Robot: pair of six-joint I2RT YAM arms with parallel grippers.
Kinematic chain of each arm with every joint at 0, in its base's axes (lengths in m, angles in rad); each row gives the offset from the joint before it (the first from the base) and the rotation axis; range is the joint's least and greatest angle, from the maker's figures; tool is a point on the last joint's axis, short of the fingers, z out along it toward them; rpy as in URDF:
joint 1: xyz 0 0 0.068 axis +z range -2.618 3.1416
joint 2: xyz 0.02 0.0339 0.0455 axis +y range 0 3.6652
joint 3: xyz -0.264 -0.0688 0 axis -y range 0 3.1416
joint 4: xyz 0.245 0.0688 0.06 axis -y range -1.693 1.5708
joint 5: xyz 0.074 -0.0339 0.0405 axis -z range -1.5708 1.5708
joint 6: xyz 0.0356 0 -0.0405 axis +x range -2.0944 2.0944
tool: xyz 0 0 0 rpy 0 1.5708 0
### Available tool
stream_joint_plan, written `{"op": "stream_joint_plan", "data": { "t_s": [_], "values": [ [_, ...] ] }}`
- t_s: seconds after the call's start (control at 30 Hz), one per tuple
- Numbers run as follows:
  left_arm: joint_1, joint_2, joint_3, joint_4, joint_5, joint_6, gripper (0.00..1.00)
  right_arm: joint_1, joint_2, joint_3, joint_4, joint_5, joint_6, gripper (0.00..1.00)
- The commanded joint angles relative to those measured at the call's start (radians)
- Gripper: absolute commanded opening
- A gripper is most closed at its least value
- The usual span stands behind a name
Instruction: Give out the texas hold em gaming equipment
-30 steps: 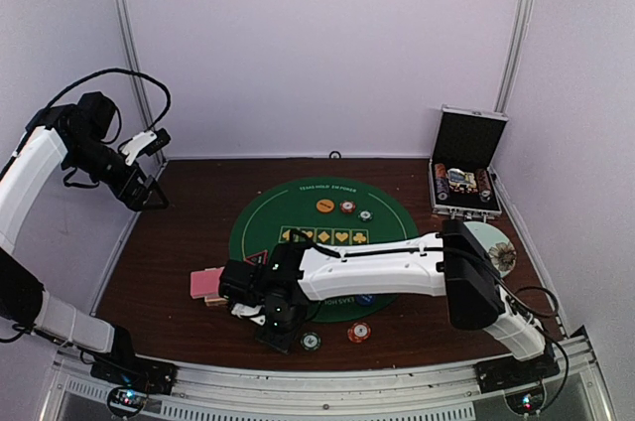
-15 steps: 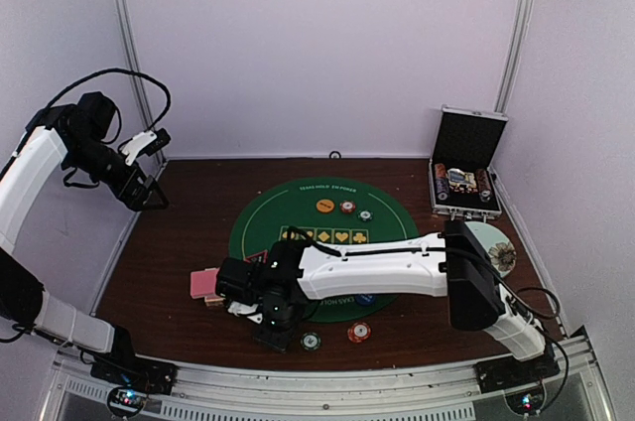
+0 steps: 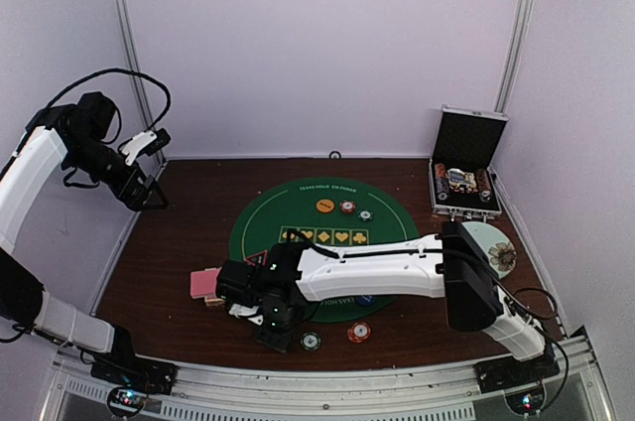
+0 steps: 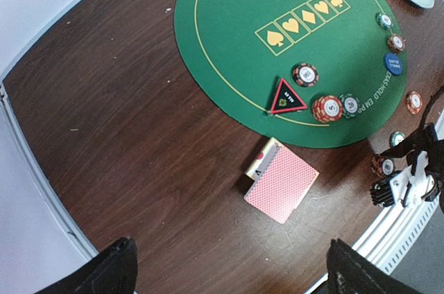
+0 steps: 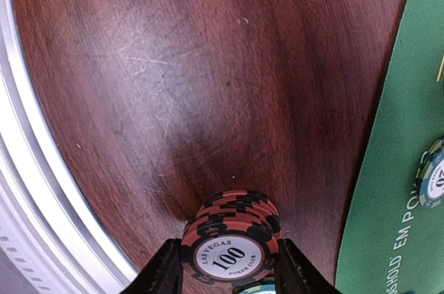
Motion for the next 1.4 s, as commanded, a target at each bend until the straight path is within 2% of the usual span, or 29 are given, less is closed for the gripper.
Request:
{"op": "stream_joint_plan", "data": {
  "t_s": [0.0, 0.23, 0.67, 0.9, 1.07, 1.2, 1.37],
  "values": [
    [0.007, -0.016, 0.005, 0.02, 0.002, 0.01, 0.98, 0.006, 0.007, 0.011, -0.01, 0.019, -0.003, 0.45],
    [0.007, -0.017, 0.007, 0.019, 0.001, 0.009, 0.98, 0.005, -0.027, 0.021, -0.018, 0.066, -0.007, 0.38],
    [0.007, -0.012, 0.017, 0.017, 0.0, 0.007, 0.98, -0.029, -0.117, 0.069, -0.074, 0.084, -0.022, 0.38],
    [0.007, -0.009, 0.02, 0.016, -0.004, 0.007, 0.98, -0.147, -0.16, 0.073, -0.093, 0.157, -0.008, 0.38],
    [0.007, -0.01, 0.018, 0.016, -0.006, 0.009, 0.98, -0.3, -0.14, 0.088, -0.093, 0.217, 0.022, 0.38],
    [0.007, -0.005, 0.021, 0.017, -0.007, 0.012, 0.98, -0.388, -0.085, 0.136, -0.069, 0.244, 0.025, 0.38],
    [0.007, 0.006, 0.032, 0.016, 0.0, 0.014, 0.98, -0.456, 0.053, 0.283, -0.075, 0.25, 0.018, 0.38]
  ]
}}
